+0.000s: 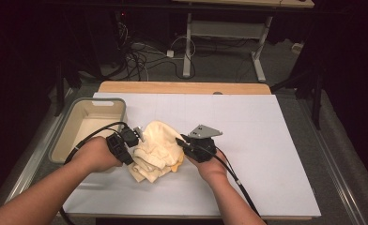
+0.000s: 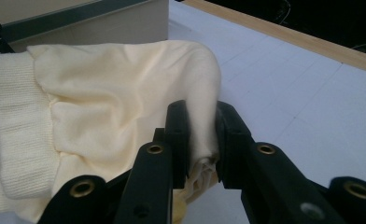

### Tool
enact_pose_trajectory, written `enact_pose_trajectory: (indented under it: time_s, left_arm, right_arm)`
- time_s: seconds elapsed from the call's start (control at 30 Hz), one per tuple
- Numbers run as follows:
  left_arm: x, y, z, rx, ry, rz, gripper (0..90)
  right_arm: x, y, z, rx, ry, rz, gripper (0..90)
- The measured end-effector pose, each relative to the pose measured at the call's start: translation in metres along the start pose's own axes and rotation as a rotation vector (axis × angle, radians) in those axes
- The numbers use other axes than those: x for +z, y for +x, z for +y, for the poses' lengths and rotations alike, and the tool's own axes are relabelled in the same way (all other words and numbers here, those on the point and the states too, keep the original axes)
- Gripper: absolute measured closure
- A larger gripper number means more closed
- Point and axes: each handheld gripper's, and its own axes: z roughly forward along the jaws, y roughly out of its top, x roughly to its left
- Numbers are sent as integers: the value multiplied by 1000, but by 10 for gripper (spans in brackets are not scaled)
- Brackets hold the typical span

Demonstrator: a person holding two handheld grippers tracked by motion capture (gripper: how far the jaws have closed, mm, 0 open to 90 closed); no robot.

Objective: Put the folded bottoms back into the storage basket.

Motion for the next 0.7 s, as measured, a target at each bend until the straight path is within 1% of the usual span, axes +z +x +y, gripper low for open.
enact_pose_trajectory:
  time_s: [0.07, 0.1, 0.2, 0.4, 0.43, 0.53, 0.57, 0.7]
  left_arm:
    - [-1, 0, 1, 5, 6, 1, 771]
    - [-3, 1, 2, 8, 8, 3, 771]
    - [-5, 1, 2, 5, 7, 6, 771]
    - [-11, 3, 4, 0, 15, -8, 771]
    - [-11, 3, 5, 1, 19, -8, 771]
    - [-14, 1, 6, 21, 26, 9, 771]
    - [-15, 1, 6, 23, 30, 4, 771]
    - [-21, 3, 8, 22, 40, 6, 771]
  right_arm:
    - [0, 0, 1, 3, 2, -1, 792]
    - [0, 0, 2, 11, 2, 2, 792]
    - [0, 0, 3, 14, 2, -1, 792]
    - [-1, 2, 9, -6, 4, -7, 792]
    - [-2, 3, 11, -4, 7, -7, 791]
    - [-2, 3, 13, 4, 11, -6, 791]
    - [-3, 3, 14, 5, 11, -7, 791]
    - [-3, 3, 17, 7, 4, -7, 791]
